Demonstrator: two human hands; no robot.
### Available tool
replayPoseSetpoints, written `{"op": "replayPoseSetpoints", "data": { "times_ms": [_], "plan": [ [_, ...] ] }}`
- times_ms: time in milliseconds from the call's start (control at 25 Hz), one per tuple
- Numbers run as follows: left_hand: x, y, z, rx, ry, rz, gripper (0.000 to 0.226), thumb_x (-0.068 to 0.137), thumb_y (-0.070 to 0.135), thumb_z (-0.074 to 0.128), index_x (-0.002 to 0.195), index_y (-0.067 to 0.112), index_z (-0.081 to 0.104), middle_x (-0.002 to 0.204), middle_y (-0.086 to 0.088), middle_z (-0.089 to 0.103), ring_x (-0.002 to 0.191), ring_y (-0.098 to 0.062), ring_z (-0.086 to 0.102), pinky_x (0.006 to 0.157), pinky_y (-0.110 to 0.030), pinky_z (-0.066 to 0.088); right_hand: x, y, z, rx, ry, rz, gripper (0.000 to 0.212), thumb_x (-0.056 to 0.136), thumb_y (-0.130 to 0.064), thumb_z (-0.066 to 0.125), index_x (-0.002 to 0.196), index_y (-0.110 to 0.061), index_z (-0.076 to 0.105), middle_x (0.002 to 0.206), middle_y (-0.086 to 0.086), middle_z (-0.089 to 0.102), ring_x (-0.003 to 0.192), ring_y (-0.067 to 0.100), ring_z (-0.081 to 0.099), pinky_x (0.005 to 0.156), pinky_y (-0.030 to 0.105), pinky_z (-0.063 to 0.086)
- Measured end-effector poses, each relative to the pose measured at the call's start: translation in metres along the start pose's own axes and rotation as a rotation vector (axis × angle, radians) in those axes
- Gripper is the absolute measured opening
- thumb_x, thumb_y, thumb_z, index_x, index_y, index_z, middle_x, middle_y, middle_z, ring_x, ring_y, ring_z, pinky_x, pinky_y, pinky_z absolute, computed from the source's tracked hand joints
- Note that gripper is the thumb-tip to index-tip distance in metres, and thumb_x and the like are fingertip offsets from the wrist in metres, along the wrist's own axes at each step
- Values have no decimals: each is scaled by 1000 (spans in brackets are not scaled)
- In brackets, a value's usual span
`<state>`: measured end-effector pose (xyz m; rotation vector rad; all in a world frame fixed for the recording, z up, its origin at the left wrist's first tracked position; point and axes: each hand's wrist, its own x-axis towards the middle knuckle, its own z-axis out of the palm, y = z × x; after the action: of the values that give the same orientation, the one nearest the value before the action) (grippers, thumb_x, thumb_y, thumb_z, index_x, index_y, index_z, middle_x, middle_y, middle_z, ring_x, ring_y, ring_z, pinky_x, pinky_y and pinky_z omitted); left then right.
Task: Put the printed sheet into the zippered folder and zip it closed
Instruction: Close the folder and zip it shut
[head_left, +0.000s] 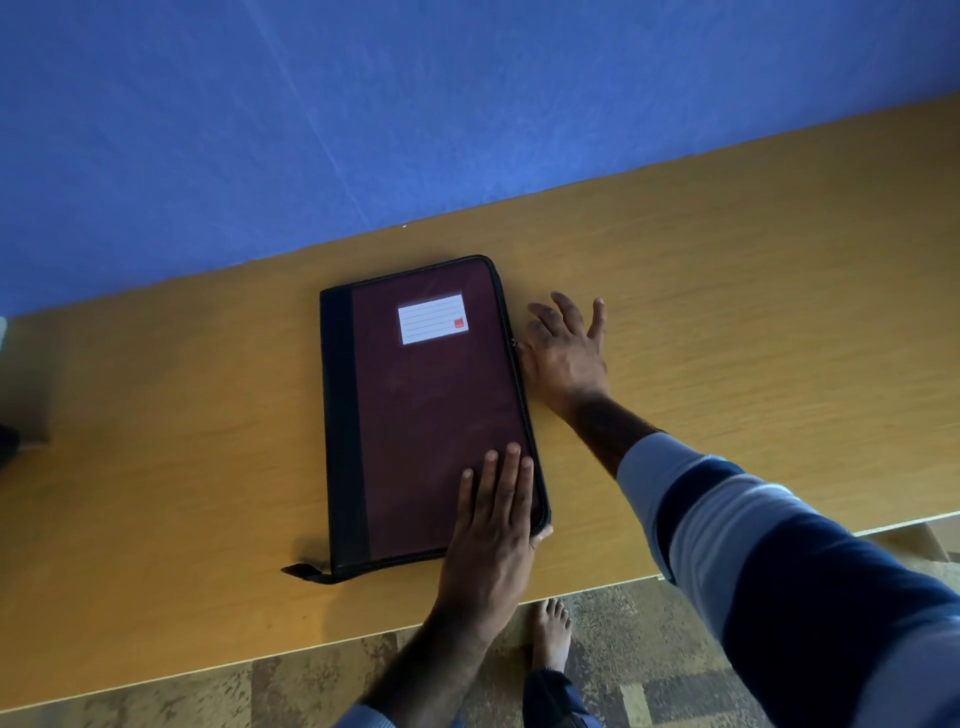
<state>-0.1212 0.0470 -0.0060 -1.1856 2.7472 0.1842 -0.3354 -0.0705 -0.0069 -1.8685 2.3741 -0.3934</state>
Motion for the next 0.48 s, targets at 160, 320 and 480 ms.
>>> {"op": "replayPoseSetpoints", "data": {
  "times_ms": [160,320,480],
  "plan": [
    [-7,4,-1,16,13,26,81,102,53,39,160,3,15,170,-17,8,156,-36,12,123,-55,24,14,3,-2,-20,11,-17,27,101,-25,53,120,-9,65,149,9,52,151,31,28,117,73,9],
    [-21,12,3,44,42,44,80,102,53,37,160,4,15,170,-16,9,156,-35,14,121,-54,21,27,5,-7,-37,13,3,25,99,-21,56,119,-9,65,148,11,53,150,32,31,117,74,9],
    [-31,18,7,106,36,58,84,96,54,54,159,5,26,169,-15,17,153,-36,23,117,-53,23,38,7,-11,-68,2,42,25,101,-19,54,121,-10,63,150,11,51,151,32,29,117,73,7]
  ]
}}
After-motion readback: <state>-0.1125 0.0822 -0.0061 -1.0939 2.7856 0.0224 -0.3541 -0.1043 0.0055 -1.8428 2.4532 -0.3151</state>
